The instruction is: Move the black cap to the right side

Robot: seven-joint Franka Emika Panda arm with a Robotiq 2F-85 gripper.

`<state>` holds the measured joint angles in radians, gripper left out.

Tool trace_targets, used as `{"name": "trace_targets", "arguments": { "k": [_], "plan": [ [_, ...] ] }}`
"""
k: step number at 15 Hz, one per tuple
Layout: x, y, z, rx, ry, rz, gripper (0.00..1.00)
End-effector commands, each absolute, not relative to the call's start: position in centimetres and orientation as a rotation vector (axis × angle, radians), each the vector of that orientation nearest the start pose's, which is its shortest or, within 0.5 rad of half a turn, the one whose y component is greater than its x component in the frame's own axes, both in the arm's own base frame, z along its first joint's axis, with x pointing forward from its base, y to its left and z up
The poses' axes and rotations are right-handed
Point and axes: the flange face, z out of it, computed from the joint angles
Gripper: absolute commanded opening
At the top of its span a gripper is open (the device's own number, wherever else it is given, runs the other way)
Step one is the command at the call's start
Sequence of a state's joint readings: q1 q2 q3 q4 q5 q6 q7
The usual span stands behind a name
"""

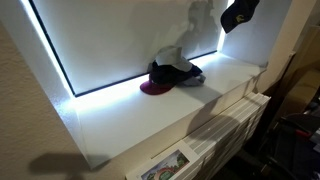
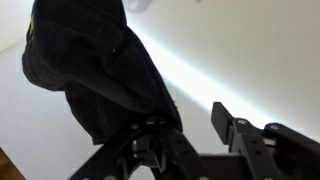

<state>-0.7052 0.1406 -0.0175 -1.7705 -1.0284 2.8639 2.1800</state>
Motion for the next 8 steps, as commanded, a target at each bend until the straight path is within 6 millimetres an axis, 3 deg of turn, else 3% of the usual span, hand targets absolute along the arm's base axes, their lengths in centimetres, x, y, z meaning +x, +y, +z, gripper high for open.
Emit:
{"name": "trace_targets", "arguments": {
  "k": [1,4,8],
  "plan": [
    [51.51,-38.96,56.73,-1.397,2.261,-1.624,0.77],
    [51.52,-38.89,56.67,-1.397,2.260,-1.624,0.99],
    [51.68,-38.74,56.35,-1.404,2.263,-1.610,1.00]
  ]
}}
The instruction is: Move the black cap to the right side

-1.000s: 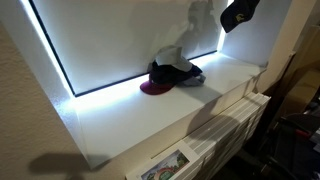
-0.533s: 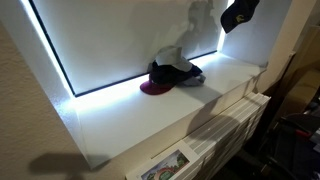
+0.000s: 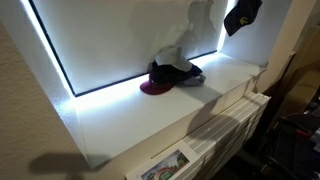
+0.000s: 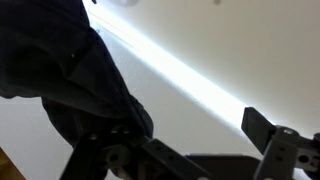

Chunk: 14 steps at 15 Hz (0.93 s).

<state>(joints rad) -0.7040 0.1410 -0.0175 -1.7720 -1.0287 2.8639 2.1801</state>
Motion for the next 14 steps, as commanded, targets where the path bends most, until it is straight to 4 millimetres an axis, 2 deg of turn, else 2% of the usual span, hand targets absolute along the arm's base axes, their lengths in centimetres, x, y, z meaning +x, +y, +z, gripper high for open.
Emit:
{"name": "trace_targets", "arguments": {
  "k": [1,4,5,8,14],
  "plan": [
    [51.8,-38.5,55.9,-1.418,2.252,-1.571,1.00],
    [52.4,-37.1,53.0,-1.431,2.235,-1.358,1.00],
    [52.4,-37.8,54.7,-1.408,2.262,-1.443,1.00],
    [53.0,-36.7,53.0,-1.435,2.258,-1.357,1.00],
    [52.7,-37.0,53.0,-1.428,2.260,-1.360,1.00]
  ]
}}
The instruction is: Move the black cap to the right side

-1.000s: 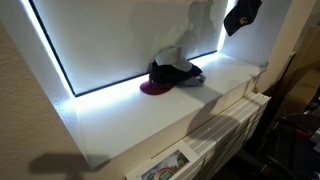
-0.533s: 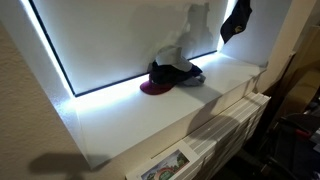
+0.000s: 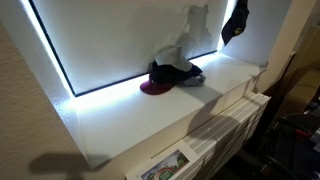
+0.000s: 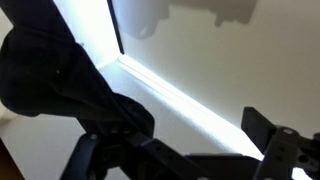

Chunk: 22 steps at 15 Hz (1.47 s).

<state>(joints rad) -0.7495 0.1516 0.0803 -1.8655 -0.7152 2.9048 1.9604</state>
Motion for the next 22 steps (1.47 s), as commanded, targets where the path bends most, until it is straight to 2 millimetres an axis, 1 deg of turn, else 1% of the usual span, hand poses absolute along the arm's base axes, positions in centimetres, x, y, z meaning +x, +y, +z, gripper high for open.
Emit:
{"name": "trace_targets", "arguments": {
  "k": [1,2,3,4,5,6,7,8,10,11,12,13,14,15,16,17,18,20,21,22],
  "plan": [
    [51.9,-37.7,54.9,-1.414,2.249,-1.481,1.00],
    [51.6,-37.2,56.6,-1.472,2.223,-1.497,1.00],
    [51.1,-37.3,58.5,-1.465,2.227,-1.520,1.00],
    [50.6,-37.6,61.1,-1.450,2.249,-1.521,0.99],
    [50.4,-37.9,62.8,-1.457,2.251,-1.506,0.96],
    [49.9,-38.5,65.2,-1.439,2.280,-1.493,0.74],
    [49.3,-39.2,67.4,-1.426,2.324,-1.486,0.72],
    [48.6,-40.2,69.6,-1.414,2.381,-1.447,0.65],
    [47.5,-42.0,72.8,-1.404,2.459,-1.346,0.53],
    [47.1,-42.7,73.7,-1.399,2.492,-1.298,0.43],
    [47.1,-43.5,74.2,-1.393,2.505,-1.255,0.38],
    [47.1,-44.0,74.8,-1.380,2.498,-1.234,0.29],
    [47.3,-44.4,75.1,-1.377,2.469,-1.253,0.24],
    [47.6,-44.7,74.9,-1.381,2.446,-1.254,0.61],
    [48.0,-45.2,74.3,-1.361,2.504,-1.344,0.62],
    [46.5,-44.3,74.8,-1.367,2.482,-1.276,0.38],
    [47.1,-44.7,74.3,-1.370,2.498,-1.295,0.43],
    [47.9,-45.0,73.6,-1.373,2.511,-1.304,0.57],
    [48.0,-45.1,73.5,-1.375,2.511,-1.307,0.87],
    [48.4,-45.1,72.8,-1.425,2.491,-1.208,0.87]
  ]
}}
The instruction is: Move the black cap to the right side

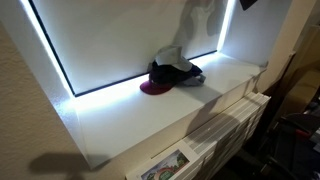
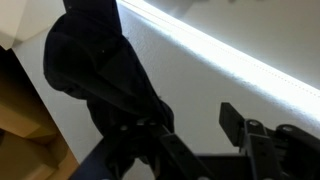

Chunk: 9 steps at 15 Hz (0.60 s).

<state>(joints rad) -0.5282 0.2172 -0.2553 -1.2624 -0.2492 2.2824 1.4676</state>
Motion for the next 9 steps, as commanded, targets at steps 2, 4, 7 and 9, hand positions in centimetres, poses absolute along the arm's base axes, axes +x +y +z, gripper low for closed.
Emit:
{"name": "trace_targets", "arguments": {
  "k": [2,4,7,9],
  "plan": [
    [50.4,-46.3,70.1,-1.464,2.458,-1.005,0.42],
    [52.4,-48.0,65.6,-1.483,2.447,-0.802,0.36],
    [54.5,-50.5,58.2,-1.499,2.450,-0.496,0.13],
    [55.4,-51.2,53.8,-1.509,2.519,-0.302,0.16]
  ]
}}
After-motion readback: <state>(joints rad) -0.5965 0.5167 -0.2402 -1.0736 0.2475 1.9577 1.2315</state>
